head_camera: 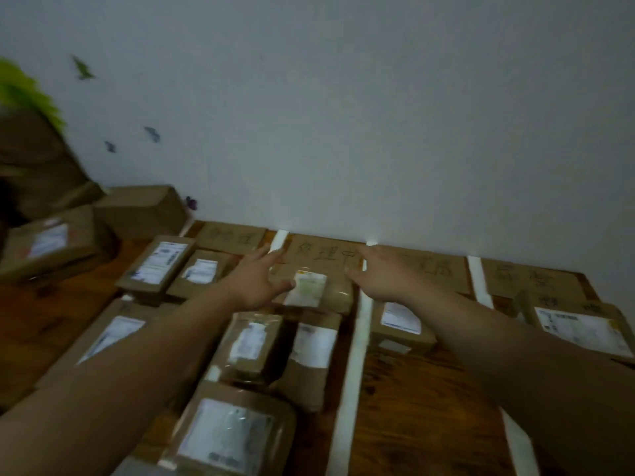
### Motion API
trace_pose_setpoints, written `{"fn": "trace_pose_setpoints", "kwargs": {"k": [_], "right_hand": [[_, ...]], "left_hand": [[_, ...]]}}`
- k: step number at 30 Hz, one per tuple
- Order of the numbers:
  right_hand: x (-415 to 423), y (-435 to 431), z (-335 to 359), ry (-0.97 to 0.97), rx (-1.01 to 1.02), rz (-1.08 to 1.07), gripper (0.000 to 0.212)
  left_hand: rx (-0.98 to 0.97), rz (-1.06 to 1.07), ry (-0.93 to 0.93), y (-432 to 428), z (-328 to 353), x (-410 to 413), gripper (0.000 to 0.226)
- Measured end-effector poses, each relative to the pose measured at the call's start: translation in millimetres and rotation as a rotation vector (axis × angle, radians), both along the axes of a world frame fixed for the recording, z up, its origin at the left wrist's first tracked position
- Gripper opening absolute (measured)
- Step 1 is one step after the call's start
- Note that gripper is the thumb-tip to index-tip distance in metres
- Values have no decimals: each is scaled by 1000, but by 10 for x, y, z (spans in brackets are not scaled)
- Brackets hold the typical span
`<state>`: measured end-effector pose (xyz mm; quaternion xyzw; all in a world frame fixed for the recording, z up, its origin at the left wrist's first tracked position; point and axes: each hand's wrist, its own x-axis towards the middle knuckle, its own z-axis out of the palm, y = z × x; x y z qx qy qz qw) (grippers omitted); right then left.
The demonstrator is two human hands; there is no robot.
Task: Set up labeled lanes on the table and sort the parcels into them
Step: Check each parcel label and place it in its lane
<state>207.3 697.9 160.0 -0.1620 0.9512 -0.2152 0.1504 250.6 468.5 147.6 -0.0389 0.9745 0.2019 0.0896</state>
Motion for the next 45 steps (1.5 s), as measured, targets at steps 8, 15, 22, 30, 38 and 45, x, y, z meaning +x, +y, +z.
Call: {"fn": "trace_pose_setpoints", "kwargs": {"k": [8,15,22,30,38,45], "right_hand": [[523,-2160,343,69,20,187,59],[892,-3846,453,108,42,359,58],[755,-5085,351,67,65,442,67],[-9,-6323,32,-46,-48,375,57],[-555,-7001,-668,-235,-184,146,47],[-649,-7435,-1373,-316,-277,-60,77]], "left_hand": [[-72,150,75,-2182,551,1136,72],[48,412,58,-3869,690,2025,70],[158,562,7,-4925,591,2135,74],[230,617,6,-6053,449,1477,68],[403,676,-88,-6790,-165,474,74],[797,763,-123,-7039,-1044,-133,66]]}}
